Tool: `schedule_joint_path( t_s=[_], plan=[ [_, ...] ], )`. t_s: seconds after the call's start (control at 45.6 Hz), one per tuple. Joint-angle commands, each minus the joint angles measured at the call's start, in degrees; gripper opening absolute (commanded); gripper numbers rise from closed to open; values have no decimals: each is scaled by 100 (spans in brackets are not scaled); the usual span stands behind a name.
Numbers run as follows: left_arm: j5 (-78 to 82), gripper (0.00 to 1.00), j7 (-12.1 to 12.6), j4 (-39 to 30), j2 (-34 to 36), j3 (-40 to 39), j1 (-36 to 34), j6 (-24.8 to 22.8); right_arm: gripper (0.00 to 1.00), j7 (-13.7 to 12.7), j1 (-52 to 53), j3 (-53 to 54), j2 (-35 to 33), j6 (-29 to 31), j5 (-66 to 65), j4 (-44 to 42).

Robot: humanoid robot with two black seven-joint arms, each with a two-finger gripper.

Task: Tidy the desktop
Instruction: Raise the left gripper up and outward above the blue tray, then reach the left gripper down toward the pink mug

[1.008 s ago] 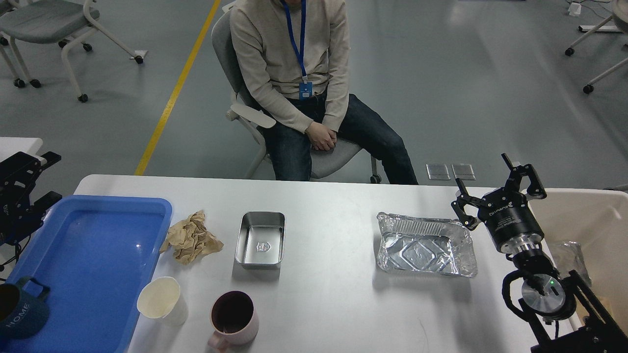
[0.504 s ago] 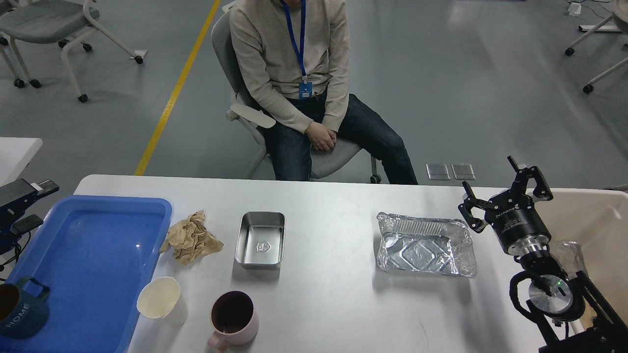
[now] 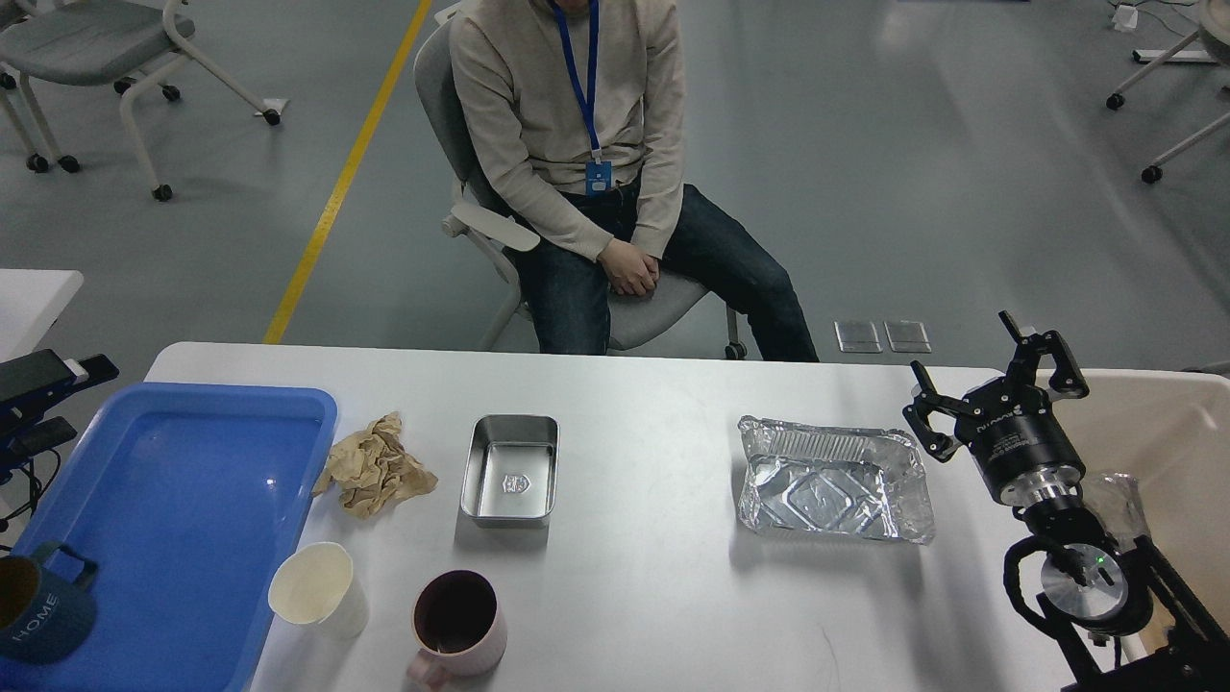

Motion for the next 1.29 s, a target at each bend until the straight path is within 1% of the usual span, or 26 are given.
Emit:
schedule_joint_path(
  t_s=[0.0,0.088,0.175,0.241,0.351,0.416,0.548,0.613,0.745,0.876,0.986,1.095,1.271],
  plan=[
    [24,96,6,-113,-37,10,14,-27,100,-4,-9,-4,18,-4,1,9],
    [121,96,6,-306,-28,28,-135,-176,100,-4,-9,-5,27,-4,-8,17],
    [332,96,32,-438,-63,37,-460,-589,100,-4,-9,-4,45,-4,1,26],
    [525,96,41,-465,-229,37,-654,-800,100,5,-18,-5,45,-4,-7,26],
    [1034,96,111,-579,-599,37,-856,-862,100,-4,-9,4,97,-4,1,26],
    [1412,96,269,-789,-783,37,-874,-862,100,-4,-9,4,97,-4,-7,26],
    [2063,96,858,-957,-1416,212,-900,-862,100,-4,-18,-5,97,-4,1,26],
    [2256,96,972,-966,-1688,423,-1006,-853,100,-4,-18,4,97,-4,-7,26],
    [2415,96,973,-966,-1970,1029,-1436,-818,100,-4,-27,-4,97,5,1,26],
    [2512,95,973,-957,-2251,1662,-2025,-695,100,-4,-53,4,97,5,1,35],
    [2722,94,973,-957,-2453,2189,-2350,-599,100,-4,-62,4,97,5,-7,35],
    [2898,93,973,-957,-2585,2594,-2447,-546,100,-4,-62,4,97,5,1,35],
    [3276,91,973,-948,-2735,2840,-2430,-581,100,5,-97,4,97,5,-8,35]
  ],
)
